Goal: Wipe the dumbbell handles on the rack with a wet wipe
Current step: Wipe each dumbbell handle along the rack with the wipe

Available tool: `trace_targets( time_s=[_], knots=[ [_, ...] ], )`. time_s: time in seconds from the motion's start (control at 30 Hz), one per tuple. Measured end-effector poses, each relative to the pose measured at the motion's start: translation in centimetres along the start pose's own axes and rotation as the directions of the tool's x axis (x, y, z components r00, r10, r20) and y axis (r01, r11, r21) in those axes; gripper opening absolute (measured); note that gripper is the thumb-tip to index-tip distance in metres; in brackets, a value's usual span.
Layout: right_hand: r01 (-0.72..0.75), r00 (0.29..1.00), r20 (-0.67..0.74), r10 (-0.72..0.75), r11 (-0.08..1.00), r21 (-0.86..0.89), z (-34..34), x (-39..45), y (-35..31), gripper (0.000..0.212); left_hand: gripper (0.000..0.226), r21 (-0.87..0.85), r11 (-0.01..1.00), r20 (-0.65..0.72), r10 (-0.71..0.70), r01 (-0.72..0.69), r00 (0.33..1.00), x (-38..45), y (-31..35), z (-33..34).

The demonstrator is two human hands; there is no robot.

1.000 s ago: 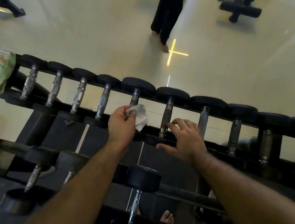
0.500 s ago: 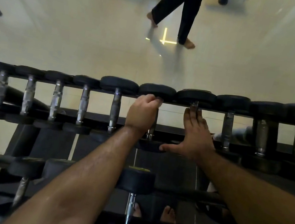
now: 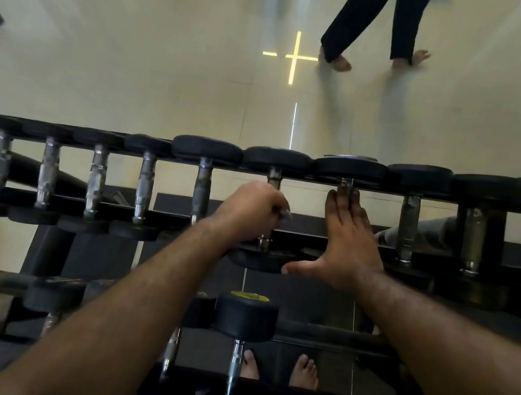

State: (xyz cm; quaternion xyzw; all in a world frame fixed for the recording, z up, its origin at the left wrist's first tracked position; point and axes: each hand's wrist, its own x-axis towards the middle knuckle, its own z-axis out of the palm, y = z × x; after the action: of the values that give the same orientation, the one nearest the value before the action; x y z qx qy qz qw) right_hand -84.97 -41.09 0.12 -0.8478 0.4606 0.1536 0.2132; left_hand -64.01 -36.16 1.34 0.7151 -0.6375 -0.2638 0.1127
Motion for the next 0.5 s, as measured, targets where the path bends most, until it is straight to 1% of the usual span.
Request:
trace_targets(
  time_s=[0.03, 0.07, 0.1, 0.13, 0.27, 0.3, 0.33, 0.37, 0.4, 0.43, 0.47, 0.5],
  knots=[
    [-0.001, 1.0, 0.004, 0.001, 1.0, 0.0, -0.1, 0.0, 0.0, 0.173, 0.012, 0.022, 1.0, 0.074, 0.005, -0.007, 0.997, 0.3, 0.8, 0.6],
    [-0.001, 1.0, 0.008, 0.001, 1.0, -0.001, -0.1, 0.0, 0.0, 0.173, 0.013, 0.055, 0.998, 0.201, 0.001, -0.012, 0.98, 0.3, 1.7, 1.3],
    [0.0, 1.0, 0.01, 0.0, 1.0, -0.001, -0.2, -0.1, 0.0, 0.173, 0.014, 0.076, 0.997, 0.321, -0.001, -0.025, 0.947, 0.2, 2.3, 2.1],
    [0.001, 1.0, 0.012, -0.001, 1.0, 0.001, -0.3, -0.1, 0.0, 0.173, 0.015, 0.072, 0.997, 0.394, 0.008, -0.039, 0.919, 0.1, 2.5, 2.5],
    [-0.006, 1.0, 0.014, 0.006, 1.0, -0.006, -0.3, -0.1, -0.1, 0.172, 0.016, -0.091, 0.996, 0.495, 0.048, -0.003, 0.868, -0.6, 0.2, -0.7],
    [-0.009, 1.0, 0.015, 0.009, 1.0, -0.006, -0.2, -0.1, -0.2, 0.171, 0.017, -0.137, 0.99, 0.493, 0.048, 0.023, 0.868, -0.8, -0.7, -1.9],
    [-0.011, 1.0, 0.014, 0.011, 1.0, -0.005, -0.2, -0.2, -0.2, 0.17, 0.017, -0.179, 0.983, 0.432, 0.039, 0.043, 0.901, -0.8, -1.6, -2.6],
    [-0.013, 1.0, 0.011, 0.013, 1.0, -0.006, -0.2, -0.1, -0.2, 0.17, 0.018, -0.208, 0.977, 0.28, 0.019, 0.042, 0.96, -0.7, -2.1, -2.8],
    [-0.013, 1.0, 0.01, 0.013, 1.0, -0.005, -0.2, -0.1, -0.2, 0.171, 0.019, -0.192, 0.981, 0.045, -0.004, 0.012, 0.999, -0.4, -2.3, -2.4],
    [-0.01, 1.0, 0.011, 0.01, 1.0, -0.003, -0.2, -0.2, -0.2, 0.171, 0.023, -0.117, 0.992, -0.228, 0.017, -0.044, 0.974, -0.1, -2.3, -1.6],
    [-0.009, 1.0, 0.008, 0.009, 1.0, -0.001, -0.2, -0.2, -0.3, 0.172, 0.025, 0.005, 0.995, -0.42, 0.089, -0.096, 0.903, 0.2, -2.4, -0.4],
    [-0.012, 1.0, 0.004, 0.012, 1.0, -0.001, -0.2, -0.2, -0.2, 0.172, 0.026, 0.128, 0.982, -0.5, 0.182, -0.136, 0.847, 0.4, -2.7, 0.9]
  ],
)
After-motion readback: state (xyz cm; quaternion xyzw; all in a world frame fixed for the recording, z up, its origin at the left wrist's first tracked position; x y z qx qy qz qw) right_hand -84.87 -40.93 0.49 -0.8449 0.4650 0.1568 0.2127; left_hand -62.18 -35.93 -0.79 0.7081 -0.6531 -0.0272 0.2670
